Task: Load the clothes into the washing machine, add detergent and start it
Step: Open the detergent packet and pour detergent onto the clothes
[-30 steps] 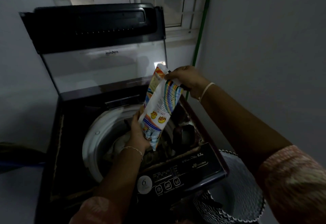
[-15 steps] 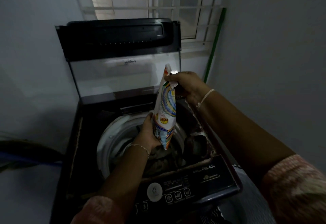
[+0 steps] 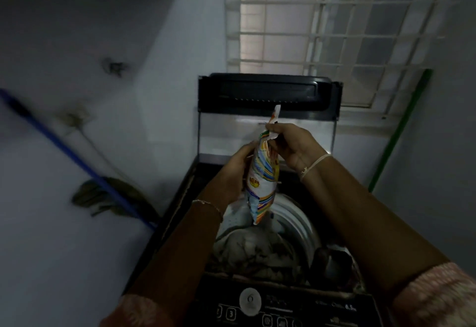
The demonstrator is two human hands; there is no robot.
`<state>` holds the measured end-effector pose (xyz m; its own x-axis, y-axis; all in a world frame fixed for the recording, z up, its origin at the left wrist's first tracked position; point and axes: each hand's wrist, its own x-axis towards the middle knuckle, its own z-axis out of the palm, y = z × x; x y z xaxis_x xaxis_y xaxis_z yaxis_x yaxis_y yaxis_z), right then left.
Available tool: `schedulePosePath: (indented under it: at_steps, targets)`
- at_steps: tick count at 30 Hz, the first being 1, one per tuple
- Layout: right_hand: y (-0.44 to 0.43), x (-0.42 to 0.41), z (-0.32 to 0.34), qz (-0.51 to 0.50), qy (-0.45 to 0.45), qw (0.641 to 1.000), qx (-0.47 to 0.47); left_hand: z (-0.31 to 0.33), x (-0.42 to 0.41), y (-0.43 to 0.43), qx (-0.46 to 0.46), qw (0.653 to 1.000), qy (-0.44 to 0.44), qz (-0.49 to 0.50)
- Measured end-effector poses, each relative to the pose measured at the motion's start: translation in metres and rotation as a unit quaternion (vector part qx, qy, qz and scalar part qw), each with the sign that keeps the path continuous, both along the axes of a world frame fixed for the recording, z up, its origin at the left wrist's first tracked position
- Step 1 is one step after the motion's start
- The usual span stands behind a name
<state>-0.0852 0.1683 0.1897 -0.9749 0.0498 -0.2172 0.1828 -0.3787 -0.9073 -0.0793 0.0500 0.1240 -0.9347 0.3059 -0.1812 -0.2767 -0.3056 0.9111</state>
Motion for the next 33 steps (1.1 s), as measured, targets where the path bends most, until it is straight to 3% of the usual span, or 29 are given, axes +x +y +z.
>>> schedulePosePath:
  at_steps: [7, 12, 19, 24, 33]
  targets:
    - [-0.046, 0.03, 0.02, 0.141, -0.003, 0.989, -0.049, 0.031, 0.069, -0.046, -0.072, 0.978, 0.141, 0.132]
    - [-0.099, 0.06, 0.021, 0.236, -0.019, 0.97, -0.053, 0.039, 0.135, -0.086, -0.154, 0.94, 0.151, 0.265]
    - [-0.186, 0.114, 0.002, 0.345, -0.049, 0.934, -0.083, 0.023, 0.21, -0.149, -0.249, 0.858, 0.121, 0.432]
    - [-0.255, 0.145, -0.034, 0.41, -0.069, 0.908, -0.049, -0.007, 0.253, -0.194, -0.291, 0.801, 0.077, 0.518]
    - [-0.378, 0.174, -0.134, 0.45, -0.15, 0.88, 0.012, -0.089, 0.293, -0.293, -0.322, 0.765, -0.039, 0.556]
